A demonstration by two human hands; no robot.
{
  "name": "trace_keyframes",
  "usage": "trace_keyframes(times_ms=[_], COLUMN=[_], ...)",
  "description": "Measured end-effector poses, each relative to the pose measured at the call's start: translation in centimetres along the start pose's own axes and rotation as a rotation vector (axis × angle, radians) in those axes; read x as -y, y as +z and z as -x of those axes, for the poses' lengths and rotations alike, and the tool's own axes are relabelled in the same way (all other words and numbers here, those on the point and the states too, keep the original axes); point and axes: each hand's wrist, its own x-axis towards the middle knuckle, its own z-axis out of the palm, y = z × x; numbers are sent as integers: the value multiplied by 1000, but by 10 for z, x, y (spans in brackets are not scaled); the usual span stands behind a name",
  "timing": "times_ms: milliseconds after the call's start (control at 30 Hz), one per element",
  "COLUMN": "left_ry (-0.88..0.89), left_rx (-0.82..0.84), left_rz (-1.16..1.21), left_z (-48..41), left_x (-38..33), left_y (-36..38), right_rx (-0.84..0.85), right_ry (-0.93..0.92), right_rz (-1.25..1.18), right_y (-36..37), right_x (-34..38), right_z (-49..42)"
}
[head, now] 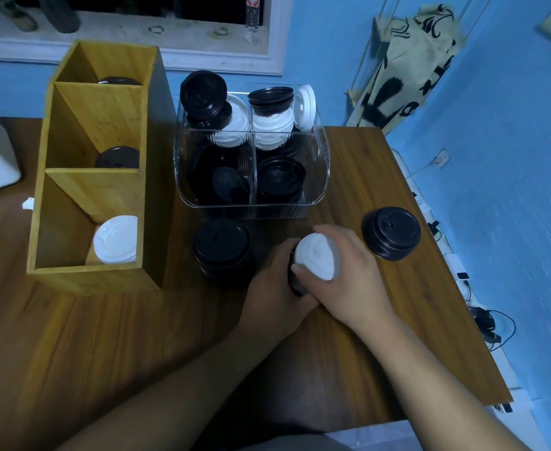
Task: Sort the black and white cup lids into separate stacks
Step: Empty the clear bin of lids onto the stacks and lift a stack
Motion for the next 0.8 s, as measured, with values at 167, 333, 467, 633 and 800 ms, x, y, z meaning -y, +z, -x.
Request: trace_keyframes(times_ms=[167, 333, 467, 633, 800], left_ry=[9, 14, 28, -8, -10], left_rx=[4, 0, 0, 25, 40], left_rz=[13, -85, -127, -128, -100], left_z=[0, -2, -1, -2, -1], left_x=[0, 2, -5, -5, -8], left_y=[2, 5, 5, 3, 2], right_rx=[206, 369, 377, 387, 531], right_ry=[-148, -284, -359, -492, -441], right_rz=[-7, 85, 301, 438, 485], right_y=[-14, -19, -19, -24, -36], right_x=[-15, -22, -23, -24, -18], right_z=[-18, -30, -30, -28, -32])
